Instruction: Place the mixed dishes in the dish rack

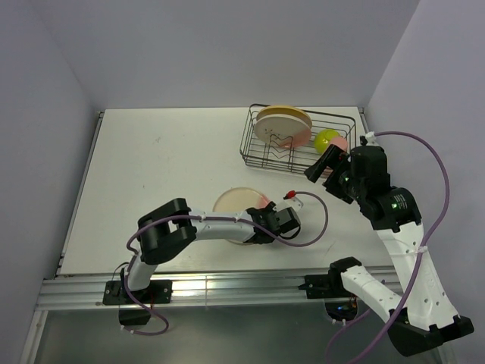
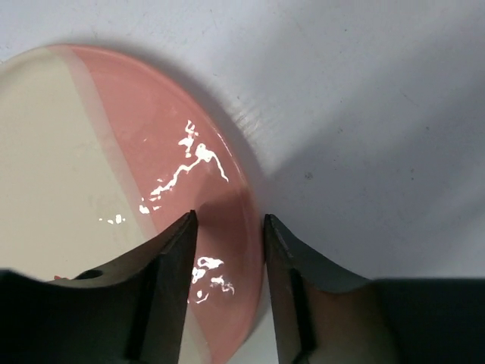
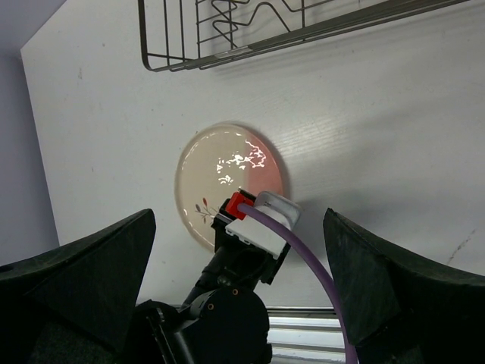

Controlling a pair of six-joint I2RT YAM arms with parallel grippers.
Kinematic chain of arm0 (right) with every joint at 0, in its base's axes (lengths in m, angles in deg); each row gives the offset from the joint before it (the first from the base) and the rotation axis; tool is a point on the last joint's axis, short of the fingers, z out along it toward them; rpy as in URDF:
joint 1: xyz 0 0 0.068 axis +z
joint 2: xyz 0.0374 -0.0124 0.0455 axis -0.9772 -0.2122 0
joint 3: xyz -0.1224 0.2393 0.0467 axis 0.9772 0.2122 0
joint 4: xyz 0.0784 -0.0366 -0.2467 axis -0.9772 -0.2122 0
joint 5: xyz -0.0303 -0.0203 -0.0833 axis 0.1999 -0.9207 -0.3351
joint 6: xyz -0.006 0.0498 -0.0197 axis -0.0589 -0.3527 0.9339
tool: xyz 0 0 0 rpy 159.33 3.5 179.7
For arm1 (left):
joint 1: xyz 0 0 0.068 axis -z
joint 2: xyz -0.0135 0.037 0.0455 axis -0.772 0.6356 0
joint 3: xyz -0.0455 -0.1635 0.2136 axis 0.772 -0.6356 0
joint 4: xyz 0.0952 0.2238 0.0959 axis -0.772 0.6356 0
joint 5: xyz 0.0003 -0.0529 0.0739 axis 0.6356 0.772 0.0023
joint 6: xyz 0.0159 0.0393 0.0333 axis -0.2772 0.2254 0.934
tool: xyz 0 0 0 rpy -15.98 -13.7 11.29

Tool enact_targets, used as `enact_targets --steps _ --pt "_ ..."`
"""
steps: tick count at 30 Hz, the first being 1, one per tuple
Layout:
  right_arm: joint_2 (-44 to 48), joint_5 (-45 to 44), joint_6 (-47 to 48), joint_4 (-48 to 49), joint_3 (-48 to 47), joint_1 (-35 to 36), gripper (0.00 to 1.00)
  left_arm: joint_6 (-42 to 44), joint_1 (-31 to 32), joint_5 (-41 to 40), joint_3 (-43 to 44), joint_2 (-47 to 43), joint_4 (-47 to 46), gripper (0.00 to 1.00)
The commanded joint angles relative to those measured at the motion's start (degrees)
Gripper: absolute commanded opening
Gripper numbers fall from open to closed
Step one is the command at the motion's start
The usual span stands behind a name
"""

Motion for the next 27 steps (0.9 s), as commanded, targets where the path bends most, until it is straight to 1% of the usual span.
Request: enact_targets --steps 1,2,3,4,5,7,8,10,13,15,19,23,24,27 --pt "0.3 -0.2 0.2 1.5 0.2 -0.3 0.99 -0.8 -0.4 -1.9 -2.3 5.4 7.4 0.45" --pt "0.4 -0.2 0.2 1.5 0.3 -0.3 0.99 -1.0 -0.5 -2.1 -2.3 5.9 7.7 0.41" --pt "0.5 -0.2 0.2 1.5 0.4 -0.3 0.99 -1.3 -0.5 -2.2 -2.3 6.1 7.9 0.33" --pt "0.5 -0.1 0.2 1.5 0.5 -0.3 0.99 -1.7 -0.8 -2.5 -2.4 6.3 8.1 0.28" --pt "0.4 -0.1 0.0 1.6 0.6 -0.3 0.99 -1.8 -0.9 -2.3 -2.6 6.4 8.3 0.17" --pt "0.7 -0.2 -0.4 1.6 0.7 -0.3 1.0 -1.6 -1.1 -1.5 -3.3 6.2 8.0 0.04" --pt "0.7 -0.2 -0.6 1.6 0.9 -0.3 1.0 -1.6 -1.1 -1.0 -3.5 5.4 7.8 0.0" --pt "0.7 -1.6 -2.5 0.7 0.8 -0.3 1.0 -1.7 -1.1 0.1 -4.1 4.2 7.5 0.0" --pt "0.3 0.1 -2.4 0.6 0.8 -0.3 1.0 -2.2 -1.2 1.8 -4.5 0.3 7.6 0.0" --pt "-0.1 1.3 -1.5 1.0 2.0 -0.3 1.0 -2.3 -1.2 4.0 -4.9 -3.8 7.4 0.0" --pt "-0.7 3.0 -5.8 1.3 6.5 -0.5 1.0 -3.0 -1.2 5.7 -4.6 -10.7 8.5 0.0" --pt "-4.7 8.8 -9.0 2.5 10.5 -0.8 1.0 -3.5 -1.3 5.0 -3.2 -14.1 11.5 0.0" --pt "-5.2 11.6 -9.3 3.4 11.5 -0.8 1.0 -3.5 -1.3 4.8 -3.0 -14.7 12.0 0.0" --pt "-5.5 15.7 -10.5 8.6 16.2 -0.8 0.96 -3.8 -1.3 4.6 -3.0 -17.1 13.2 0.0"
